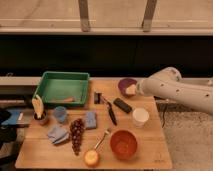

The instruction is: Wipe red bowl with brush

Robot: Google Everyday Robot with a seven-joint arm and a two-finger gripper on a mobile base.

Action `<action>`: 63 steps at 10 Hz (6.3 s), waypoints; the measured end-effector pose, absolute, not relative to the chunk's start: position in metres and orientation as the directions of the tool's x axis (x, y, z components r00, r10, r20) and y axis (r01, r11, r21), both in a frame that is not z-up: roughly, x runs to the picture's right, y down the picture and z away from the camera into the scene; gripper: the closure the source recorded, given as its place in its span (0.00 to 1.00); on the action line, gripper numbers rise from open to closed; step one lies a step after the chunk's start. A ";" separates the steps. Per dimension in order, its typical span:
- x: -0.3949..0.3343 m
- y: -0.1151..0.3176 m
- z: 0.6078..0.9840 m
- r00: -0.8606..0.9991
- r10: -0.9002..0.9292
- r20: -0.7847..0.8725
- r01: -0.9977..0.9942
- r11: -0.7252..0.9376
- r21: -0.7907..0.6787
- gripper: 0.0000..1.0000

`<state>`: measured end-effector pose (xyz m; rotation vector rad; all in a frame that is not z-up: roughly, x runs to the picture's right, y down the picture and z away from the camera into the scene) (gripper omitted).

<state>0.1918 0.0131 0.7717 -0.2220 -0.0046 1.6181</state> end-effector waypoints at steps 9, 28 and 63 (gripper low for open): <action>0.192 0.012 0.771 -0.042 0.989 -0.139 -0.988 -0.062 -0.138 0.30; 0.126 -0.004 0.774 0.229 0.961 -0.153 -0.963 0.201 -0.179 0.30; 0.011 0.091 0.944 0.513 0.726 -0.458 -0.843 0.325 -0.429 0.34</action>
